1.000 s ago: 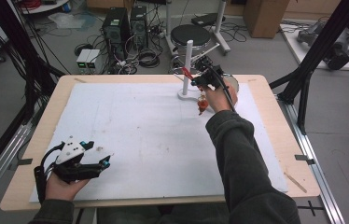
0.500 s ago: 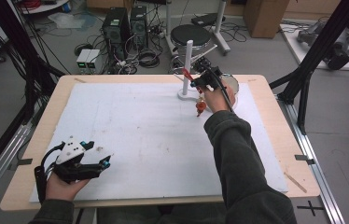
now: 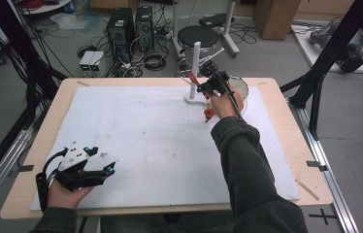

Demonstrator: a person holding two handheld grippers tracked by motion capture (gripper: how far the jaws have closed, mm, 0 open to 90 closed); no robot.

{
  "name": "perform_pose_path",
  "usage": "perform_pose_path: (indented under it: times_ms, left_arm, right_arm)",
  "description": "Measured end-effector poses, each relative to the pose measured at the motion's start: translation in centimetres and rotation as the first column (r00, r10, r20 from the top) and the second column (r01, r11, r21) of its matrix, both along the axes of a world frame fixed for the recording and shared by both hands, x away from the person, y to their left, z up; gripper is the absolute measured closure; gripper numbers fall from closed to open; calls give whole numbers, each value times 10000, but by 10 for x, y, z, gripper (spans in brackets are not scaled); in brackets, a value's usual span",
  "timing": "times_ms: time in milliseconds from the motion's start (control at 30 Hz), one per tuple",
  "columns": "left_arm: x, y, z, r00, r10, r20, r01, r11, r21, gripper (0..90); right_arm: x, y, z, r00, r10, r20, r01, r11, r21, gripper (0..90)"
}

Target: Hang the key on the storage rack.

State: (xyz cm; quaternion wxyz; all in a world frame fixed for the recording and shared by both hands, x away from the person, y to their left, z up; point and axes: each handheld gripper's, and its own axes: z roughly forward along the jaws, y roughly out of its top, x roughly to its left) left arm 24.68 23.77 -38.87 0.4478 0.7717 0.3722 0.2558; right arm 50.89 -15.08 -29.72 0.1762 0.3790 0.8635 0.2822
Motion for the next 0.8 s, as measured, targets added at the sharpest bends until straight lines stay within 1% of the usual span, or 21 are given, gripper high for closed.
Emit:
perform_pose_path:
  times_ms: [33,100,167,300,367,467,500,533,567,600,633,667,700,733,767,800]
  left_arm:
    - [0,0,0,10000,-28,-9,28,10000,1,230]
    - [0,0,0,10000,-30,-21,30,10000,19,231]
    - [0,0,0,10000,-29,-13,29,10000,-4,230]
    - [0,0,0,10000,-21,-14,21,10000,-9,231]
    - [0,0,0,10000,-48,10,48,10000,43,231]
    - [1,0,0,10000,-61,12,61,10000,56,230]
    - [1,0,0,10000,-35,3,35,10000,34,231]
    - [1,0,0,10000,-16,-8,16,10000,-5,230]
    - [1,1,0,10000,-34,-12,34,10000,20,231]
    - [1,1,0,10000,-26,-6,26,10000,25,231]
    - [1,1,0,10000,-29,-10,29,10000,13,231]
    - [1,1,0,10000,-19,-7,19,10000,17,231]
    - [1,0,0,10000,-20,-6,20,10000,-15,230]
    - [1,0,0,10000,-21,-5,21,10000,-12,230]
    - [1,0,0,10000,-42,7,42,10000,32,230]
    - [1,0,0,10000,-65,3,65,10000,46,231]
  right_arm:
    - [0,-1,0,10000,-18,37,18,10000,-45,869]
    - [0,-1,0,9998,-203,-4,203,9998,37,869]
    - [0,-1,-1,9995,-313,-52,312,9995,-37,869]
    - [1,2,-4,9994,-329,-105,325,9986,-415,869]
    - [0,3,-7,9993,-367,-48,364,9983,-464,869]
    - [-1,1,-13,9992,-408,6,408,9987,-289,869]
    - [-1,2,-15,9991,-434,-12,434,9982,-421,869]
    - [-1,2,-18,9995,-312,-62,307,9975,-634,869]
    - [-2,3,-17,9996,-266,-39,263,9977,-618,869]
    - [-3,4,-16,9998,-190,90,195,9981,-589,869]
    - [-5,6,-12,9991,-179,396,199,9986,-498,869]
    - [-7,7,-10,9981,-133,601,161,9988,-466,869]
    - [-9,8,-6,9959,-102,893,143,9989,-447,869]
    - [-11,8,-3,9940,-98,1090,148,9989,-455,870]
    - [-12,8,-2,9930,-101,1177,160,9987,-486,869]
    - [-12,7,-1,9923,-253,1211,312,9984,-475,870]
